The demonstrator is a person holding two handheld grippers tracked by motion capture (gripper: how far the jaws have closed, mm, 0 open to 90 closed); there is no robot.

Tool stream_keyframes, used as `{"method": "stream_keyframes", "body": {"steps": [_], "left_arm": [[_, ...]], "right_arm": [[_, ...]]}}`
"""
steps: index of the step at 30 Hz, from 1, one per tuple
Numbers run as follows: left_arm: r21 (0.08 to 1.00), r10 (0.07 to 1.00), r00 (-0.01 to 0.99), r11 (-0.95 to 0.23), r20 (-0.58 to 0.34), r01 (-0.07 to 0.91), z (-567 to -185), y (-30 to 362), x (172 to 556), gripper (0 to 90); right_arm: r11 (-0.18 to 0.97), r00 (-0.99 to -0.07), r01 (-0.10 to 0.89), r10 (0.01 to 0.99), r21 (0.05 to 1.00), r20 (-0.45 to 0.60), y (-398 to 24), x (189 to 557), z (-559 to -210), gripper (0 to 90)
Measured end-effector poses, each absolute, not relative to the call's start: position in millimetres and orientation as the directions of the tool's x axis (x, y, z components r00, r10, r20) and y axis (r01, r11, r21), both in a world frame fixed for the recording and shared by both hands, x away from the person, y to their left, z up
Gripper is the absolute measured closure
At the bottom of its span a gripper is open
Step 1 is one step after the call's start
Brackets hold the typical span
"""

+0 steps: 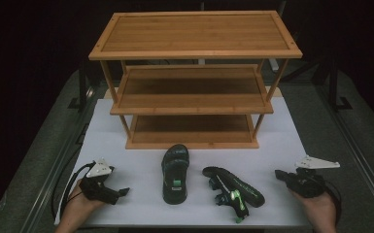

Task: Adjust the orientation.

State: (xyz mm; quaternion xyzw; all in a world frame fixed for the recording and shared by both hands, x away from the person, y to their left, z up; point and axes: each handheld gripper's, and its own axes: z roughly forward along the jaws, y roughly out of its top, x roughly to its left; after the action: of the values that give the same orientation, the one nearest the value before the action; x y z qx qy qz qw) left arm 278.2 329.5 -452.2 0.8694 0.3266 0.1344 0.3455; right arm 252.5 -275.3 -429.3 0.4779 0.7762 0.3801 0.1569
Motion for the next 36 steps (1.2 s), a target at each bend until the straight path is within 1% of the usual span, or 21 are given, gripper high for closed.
{"method": "stream_keyframes", "body": {"steps": [2,7,11,16,21,29,36], "left_arm": [[0.688,0.661,0.751,-0.548,0.008,0.475,-452.2,329.5,278.2,0.0],[0.689,0.661,0.75,-0.547,0.008,0.475,-452.3,329.5,278.1,0.0],[0.689,0.661,0.75,-0.547,0.008,0.475,-452.3,329.5,278.2,0.0],[0.689,0.661,0.75,-0.547,0.007,0.475,-452.3,329.5,278.1,0.0],[0.69,0.661,0.751,-0.547,0.008,0.474,-452.4,329.6,278.4,0.0],[0.688,0.661,0.75,-0.547,0.006,0.476,-452.4,329.6,278.5,0.0],[0.688,0.661,0.75,-0.547,0.006,0.476,-452.4,329.7,278.6,0.0]], "right_arm": [[0.26,-0.508,0.612,0.853,0.747,0.119,-271.2,252.7,-423.2,89.7],[0.237,-0.545,0.606,0.819,0.76,0.179,-264.8,258.0,-409.4,89.6],[0.26,-0.58,0.577,0.798,0.774,0.164,-258.3,260.8,-396.2,89.5],[0.276,-0.619,0.558,0.767,0.782,0.17,-248.6,259.2,-385.7,89.5],[0.307,-0.68,0.513,0.715,0.802,0.161,-232.7,252.7,-376.7,89.5],[0.36,-0.762,0.476,0.624,0.803,0.172,-210.0,245.7,-375.6,89.5],[0.411,-0.792,0.468,0.587,0.783,0.166,-192.8,240.5,-383.0,89.5]]}}
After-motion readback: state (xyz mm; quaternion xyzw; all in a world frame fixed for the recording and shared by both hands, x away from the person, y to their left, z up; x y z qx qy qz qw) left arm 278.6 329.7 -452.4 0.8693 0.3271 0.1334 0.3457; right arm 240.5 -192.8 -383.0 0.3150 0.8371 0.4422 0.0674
